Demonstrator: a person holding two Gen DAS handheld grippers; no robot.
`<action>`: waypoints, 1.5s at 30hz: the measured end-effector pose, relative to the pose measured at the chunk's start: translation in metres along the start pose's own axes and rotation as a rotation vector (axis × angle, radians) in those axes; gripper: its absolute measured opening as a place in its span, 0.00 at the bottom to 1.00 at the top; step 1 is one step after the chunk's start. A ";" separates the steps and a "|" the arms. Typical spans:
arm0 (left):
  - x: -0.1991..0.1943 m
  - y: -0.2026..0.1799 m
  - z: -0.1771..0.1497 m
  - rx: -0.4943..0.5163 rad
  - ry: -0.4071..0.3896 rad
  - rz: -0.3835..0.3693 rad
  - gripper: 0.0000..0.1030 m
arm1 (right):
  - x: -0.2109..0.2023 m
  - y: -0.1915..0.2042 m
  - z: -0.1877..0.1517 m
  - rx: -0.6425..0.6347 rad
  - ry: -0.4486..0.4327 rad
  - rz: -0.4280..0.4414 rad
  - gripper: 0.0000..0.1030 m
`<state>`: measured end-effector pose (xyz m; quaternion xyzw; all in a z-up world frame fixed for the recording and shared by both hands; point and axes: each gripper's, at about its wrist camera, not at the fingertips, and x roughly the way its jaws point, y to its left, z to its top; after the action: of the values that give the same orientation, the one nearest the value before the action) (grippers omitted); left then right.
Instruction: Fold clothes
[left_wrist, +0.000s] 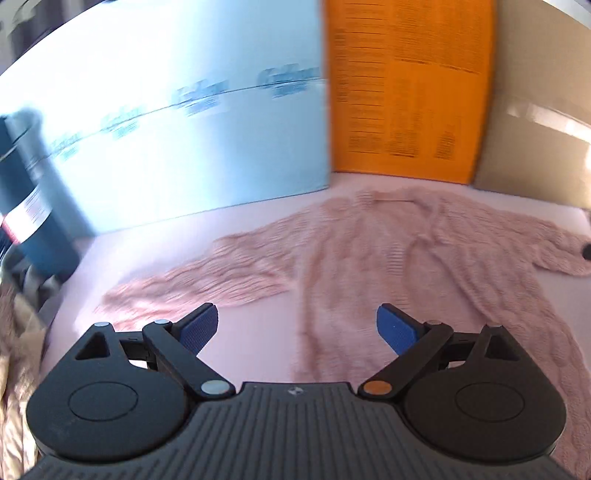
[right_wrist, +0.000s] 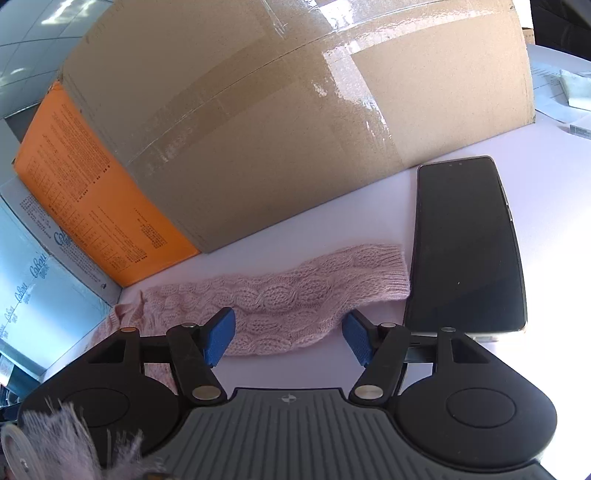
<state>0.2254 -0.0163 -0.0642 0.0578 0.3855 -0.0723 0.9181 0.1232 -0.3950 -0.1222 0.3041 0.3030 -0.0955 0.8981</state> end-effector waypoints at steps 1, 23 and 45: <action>0.000 0.018 -0.003 -0.071 0.016 0.023 0.90 | -0.002 0.001 -0.003 0.002 0.008 0.009 0.61; 0.086 -0.099 0.055 0.132 0.094 -0.083 0.90 | 0.024 -0.002 0.018 0.121 -0.091 0.016 0.08; 0.018 0.089 -0.017 -0.198 0.031 0.199 0.96 | 0.103 0.233 -0.051 -0.917 0.145 0.491 0.27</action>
<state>0.2420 0.0719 -0.0845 0.0060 0.3974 0.0582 0.9158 0.2635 -0.1774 -0.1023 -0.0524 0.2947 0.2816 0.9116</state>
